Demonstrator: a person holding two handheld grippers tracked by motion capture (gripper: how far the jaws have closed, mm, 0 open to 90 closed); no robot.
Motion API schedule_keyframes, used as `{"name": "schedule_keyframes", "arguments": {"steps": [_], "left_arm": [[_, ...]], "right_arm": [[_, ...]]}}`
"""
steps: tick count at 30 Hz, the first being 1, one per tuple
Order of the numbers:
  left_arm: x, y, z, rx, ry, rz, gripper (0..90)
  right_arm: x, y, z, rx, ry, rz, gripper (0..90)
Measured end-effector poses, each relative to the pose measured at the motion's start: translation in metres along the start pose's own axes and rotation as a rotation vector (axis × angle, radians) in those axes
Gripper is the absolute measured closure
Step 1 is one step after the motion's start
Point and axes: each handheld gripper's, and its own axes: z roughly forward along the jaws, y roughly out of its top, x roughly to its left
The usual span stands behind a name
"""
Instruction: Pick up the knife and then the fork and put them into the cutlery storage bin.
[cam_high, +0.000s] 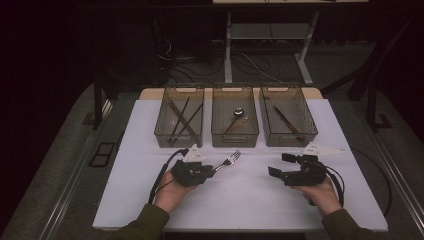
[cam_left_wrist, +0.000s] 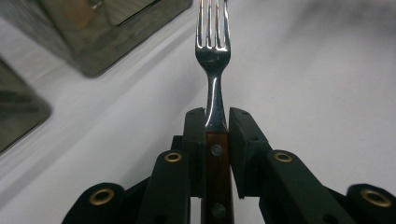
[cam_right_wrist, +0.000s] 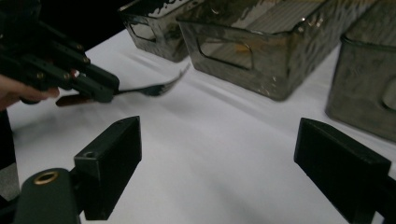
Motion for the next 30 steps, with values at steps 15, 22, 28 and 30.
{"name": "schedule_keyframes", "arguments": {"steps": [15, 22, 28, 30], "left_arm": [[-0.025, 0.024, 0.008, -0.079, -0.033, 0.034, 77.8], [-0.027, 0.024, 0.005, -0.096, -0.019, 0.045, 77.8], [-0.027, 0.024, 0.004, -0.106, -0.007, 0.045, 77.8], [-0.026, 0.023, 0.004, -0.108, -0.004, 0.043, 77.8]], "right_arm": [[0.012, 0.019, 0.040, -0.004, 0.082, 0.016, 31.6], [0.008, 0.020, 0.052, -0.003, 0.119, 0.069, 48.4], [0.008, 0.024, 0.061, -0.031, 0.152, 0.109, 68.8], [0.010, 0.026, 0.063, -0.048, 0.150, 0.101, 74.6]]}}
